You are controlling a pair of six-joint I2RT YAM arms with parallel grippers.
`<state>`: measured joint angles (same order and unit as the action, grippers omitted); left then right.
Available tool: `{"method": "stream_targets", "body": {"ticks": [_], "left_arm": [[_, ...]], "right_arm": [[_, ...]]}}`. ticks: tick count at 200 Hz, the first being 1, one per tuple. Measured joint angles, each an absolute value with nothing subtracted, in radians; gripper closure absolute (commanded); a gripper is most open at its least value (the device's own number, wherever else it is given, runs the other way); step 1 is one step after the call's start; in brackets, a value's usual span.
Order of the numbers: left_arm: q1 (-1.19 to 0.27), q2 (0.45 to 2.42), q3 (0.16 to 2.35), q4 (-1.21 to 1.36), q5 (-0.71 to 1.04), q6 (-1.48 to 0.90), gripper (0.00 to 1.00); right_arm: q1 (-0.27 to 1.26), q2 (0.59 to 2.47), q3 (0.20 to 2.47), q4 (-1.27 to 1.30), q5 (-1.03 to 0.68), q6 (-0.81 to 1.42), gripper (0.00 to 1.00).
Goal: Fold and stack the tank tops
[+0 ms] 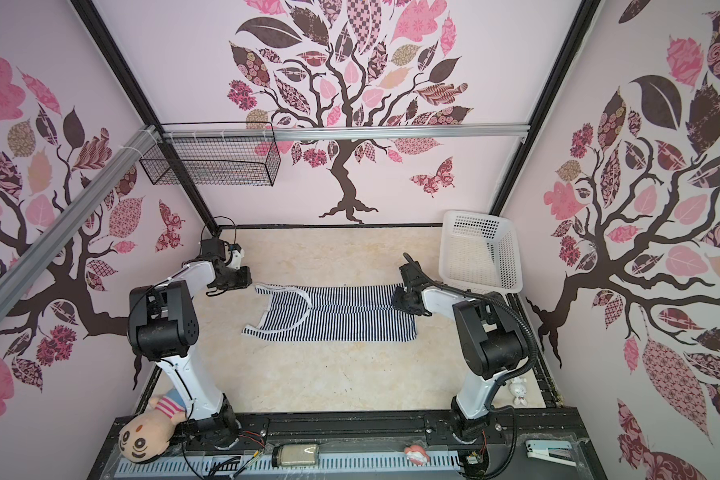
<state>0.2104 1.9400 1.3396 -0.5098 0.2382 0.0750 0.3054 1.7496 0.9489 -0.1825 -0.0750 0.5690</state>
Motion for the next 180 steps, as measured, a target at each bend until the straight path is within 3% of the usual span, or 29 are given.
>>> {"method": "stream_targets", "body": {"ticks": [92,141,180], "left_arm": [[0.205,1.880,1.368,-0.581,0.350,0.080,0.66],[0.041,1.767,1.362,-0.588,0.443,0.078,0.64],[-0.059,1.896,1.441,-0.646,0.489,0.079,0.63]], "right_arm": [[0.298,1.736,0.957,-0.202,-0.104,0.570,0.56],[0.312,1.673,0.987,-0.263,-0.107,0.569,0.54],[0.377,1.673,1.032,-0.258,-0.134,0.580,0.54]]}}
